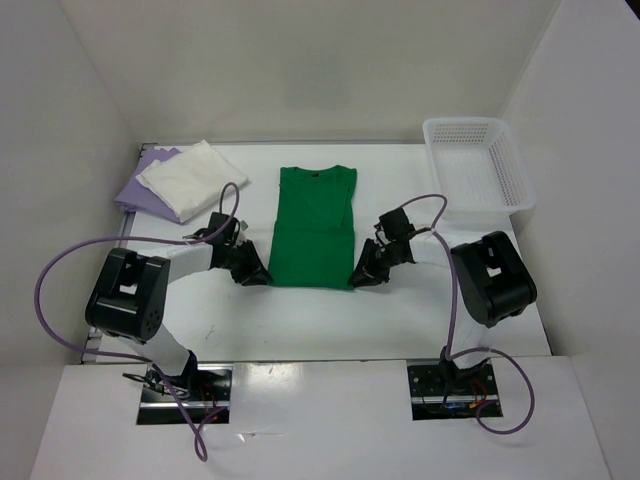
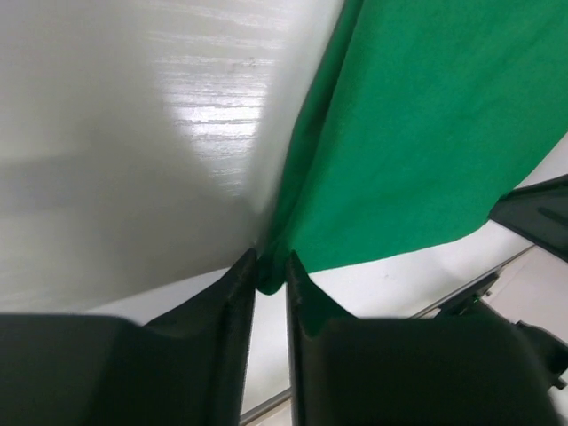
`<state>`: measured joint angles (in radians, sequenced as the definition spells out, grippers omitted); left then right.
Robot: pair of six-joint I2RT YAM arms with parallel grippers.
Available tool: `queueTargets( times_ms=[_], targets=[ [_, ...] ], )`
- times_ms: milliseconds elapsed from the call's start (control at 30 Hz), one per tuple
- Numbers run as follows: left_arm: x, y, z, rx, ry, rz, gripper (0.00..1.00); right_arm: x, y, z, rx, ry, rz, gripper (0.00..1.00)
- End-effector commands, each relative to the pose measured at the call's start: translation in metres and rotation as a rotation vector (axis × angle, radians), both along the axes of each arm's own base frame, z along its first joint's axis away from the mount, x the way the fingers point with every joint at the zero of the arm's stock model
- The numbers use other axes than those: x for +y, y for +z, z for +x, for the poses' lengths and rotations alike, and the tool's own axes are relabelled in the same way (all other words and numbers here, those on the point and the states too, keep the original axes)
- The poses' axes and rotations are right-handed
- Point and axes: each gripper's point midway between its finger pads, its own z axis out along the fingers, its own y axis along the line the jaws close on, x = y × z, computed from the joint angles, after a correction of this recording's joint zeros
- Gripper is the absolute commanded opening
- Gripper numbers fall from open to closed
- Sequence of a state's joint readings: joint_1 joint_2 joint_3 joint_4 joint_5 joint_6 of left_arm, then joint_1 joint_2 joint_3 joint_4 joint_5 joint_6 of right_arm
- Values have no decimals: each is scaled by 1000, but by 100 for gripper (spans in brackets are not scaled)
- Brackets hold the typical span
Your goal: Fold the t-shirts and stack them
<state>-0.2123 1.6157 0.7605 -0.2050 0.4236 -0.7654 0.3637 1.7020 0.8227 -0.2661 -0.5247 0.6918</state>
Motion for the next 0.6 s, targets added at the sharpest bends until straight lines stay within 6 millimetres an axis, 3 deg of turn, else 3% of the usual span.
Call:
queueTargets(
  times_ms=[0, 100, 200, 333, 400, 433, 500, 567],
  targets=[
    [0, -4, -2, 3, -7, -7, 24, 9, -2, 0, -2, 8, 49, 21],
    [0, -2, -1, -11, -15, -6, 12, 7, -4, -1, 3, 4, 38, 7],
    [0, 1, -8, -3, -19, -13, 7, 7, 3, -8, 5, 20, 34, 0],
    [7, 8, -36, 27, -35, 1, 1, 14, 8, -48, 41, 94, 18, 0],
    [8, 19, -42, 18, -35, -1, 1, 11, 13, -74, 86, 110, 15, 0],
    [6, 31, -55, 34, -56, -26, 1, 8, 14, -88, 106, 124, 15, 0],
    [5, 40, -78, 99, -79, -50, 1, 6, 34, -101, 105, 124, 35, 0],
    [6, 64, -78, 62, -87, -53, 1, 5, 54, -103, 67, 126, 54, 0]
  ],
)
